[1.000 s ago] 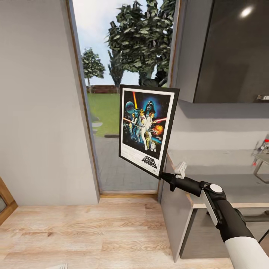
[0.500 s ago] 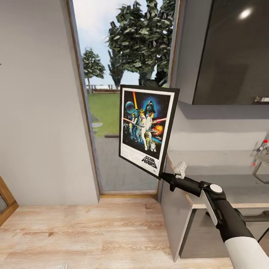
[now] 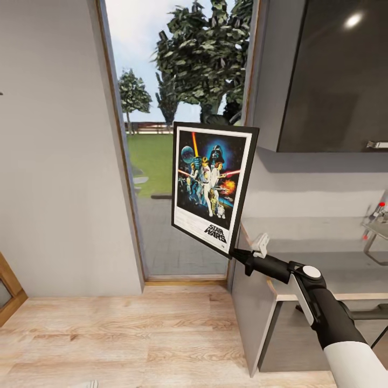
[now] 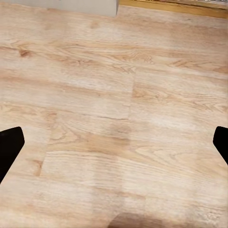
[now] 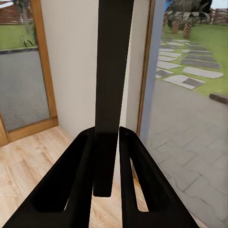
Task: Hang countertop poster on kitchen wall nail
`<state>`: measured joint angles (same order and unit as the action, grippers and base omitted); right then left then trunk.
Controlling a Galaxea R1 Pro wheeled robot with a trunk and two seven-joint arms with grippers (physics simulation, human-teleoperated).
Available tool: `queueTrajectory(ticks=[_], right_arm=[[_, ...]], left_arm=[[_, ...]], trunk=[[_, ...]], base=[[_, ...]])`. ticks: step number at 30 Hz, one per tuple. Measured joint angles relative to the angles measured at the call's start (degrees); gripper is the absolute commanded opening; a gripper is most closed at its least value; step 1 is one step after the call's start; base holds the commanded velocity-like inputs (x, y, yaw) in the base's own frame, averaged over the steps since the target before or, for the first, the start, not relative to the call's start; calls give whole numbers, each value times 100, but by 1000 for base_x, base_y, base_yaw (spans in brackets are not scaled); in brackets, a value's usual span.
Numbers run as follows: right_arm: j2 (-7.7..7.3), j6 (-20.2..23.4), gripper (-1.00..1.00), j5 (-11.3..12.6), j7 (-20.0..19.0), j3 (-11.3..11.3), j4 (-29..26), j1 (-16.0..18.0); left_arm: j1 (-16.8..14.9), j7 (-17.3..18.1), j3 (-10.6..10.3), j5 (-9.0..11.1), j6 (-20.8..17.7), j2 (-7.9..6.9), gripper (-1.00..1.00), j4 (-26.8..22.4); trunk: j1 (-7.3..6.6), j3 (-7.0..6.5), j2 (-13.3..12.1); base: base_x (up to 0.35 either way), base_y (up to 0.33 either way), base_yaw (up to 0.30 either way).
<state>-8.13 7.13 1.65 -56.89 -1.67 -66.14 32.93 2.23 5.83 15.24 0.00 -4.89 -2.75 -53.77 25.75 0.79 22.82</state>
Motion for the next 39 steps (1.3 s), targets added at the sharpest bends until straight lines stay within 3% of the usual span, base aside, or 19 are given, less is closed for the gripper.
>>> queueTrajectory(ticks=[23,39], right_arm=[[-2,2,-100,-3,0,-1,-35,4],[2,8,-100,0,0,-1,-35,1]], left_arm=[[-1,-3,19,0,8,0,100,1],[1,-2,-10,16,7,1,100,293]], trunk=[[0,0,0],[0,0,0]], base=[[0,5,0],[-34,251,0]])
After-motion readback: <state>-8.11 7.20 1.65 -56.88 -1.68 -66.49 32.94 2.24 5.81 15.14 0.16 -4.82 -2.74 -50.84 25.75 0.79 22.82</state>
